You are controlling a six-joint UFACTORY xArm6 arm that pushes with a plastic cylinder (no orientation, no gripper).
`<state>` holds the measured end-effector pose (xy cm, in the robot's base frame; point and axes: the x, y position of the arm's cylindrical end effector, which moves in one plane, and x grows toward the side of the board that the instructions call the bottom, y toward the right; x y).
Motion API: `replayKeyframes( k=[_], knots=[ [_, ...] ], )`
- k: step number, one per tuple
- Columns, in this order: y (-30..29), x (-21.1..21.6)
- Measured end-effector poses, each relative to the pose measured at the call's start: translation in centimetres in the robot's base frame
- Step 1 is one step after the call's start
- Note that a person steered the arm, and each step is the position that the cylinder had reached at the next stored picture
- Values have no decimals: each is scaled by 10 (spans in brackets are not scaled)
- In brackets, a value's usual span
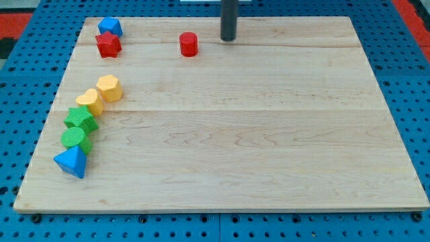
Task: Slightly move the yellow hexagon to the left
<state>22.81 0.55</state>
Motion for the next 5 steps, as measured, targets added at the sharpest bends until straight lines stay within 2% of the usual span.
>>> replayKeyframes(
  k=[1,2,3,5],
  knots=[
    [-83,-11],
    [-120,17],
    [-45,55],
    [-48,139]
  ],
)
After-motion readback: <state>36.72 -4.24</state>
